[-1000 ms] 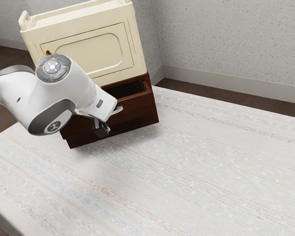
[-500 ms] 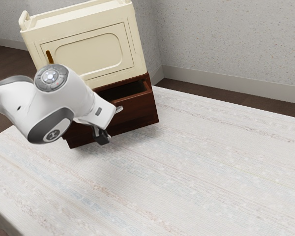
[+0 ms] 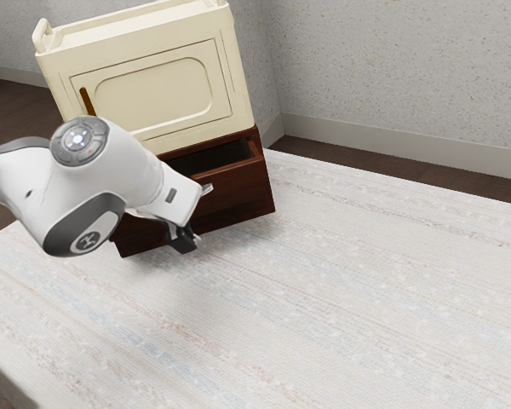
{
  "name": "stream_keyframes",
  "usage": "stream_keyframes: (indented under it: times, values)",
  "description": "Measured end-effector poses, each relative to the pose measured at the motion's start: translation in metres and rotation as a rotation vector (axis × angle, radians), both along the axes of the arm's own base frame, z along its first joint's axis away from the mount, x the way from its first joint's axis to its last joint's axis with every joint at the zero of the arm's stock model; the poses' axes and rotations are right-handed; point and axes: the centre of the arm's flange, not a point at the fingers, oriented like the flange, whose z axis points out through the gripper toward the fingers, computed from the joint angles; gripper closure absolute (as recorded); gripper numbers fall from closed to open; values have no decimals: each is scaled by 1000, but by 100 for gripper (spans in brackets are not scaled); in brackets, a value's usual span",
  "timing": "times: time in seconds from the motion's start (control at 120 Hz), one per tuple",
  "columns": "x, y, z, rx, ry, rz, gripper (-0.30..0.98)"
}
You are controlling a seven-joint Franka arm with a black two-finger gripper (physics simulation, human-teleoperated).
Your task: Pull the drawer handle with one arm to open the drawer
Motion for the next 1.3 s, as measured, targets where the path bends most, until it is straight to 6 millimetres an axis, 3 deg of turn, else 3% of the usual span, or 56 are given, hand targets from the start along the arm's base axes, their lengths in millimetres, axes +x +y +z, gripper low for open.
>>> stream_keyframes:
  times: [0.267, 0.642, 0.892, 1.008, 1.133, 1.3]
  values:
    - [1, -13, 0, -28, -3, 1, 0]
    - [0, -39, 26, -30, -2, 47, 0]
    - [30, -59, 38, -116, 60, -10, 0]
    - [16, -48, 48, -96, 76, 28, 0]
    - [12, -43, 35, -94, 126, 65, 0]
    - [12, -8, 24, -118, 157, 150, 0]
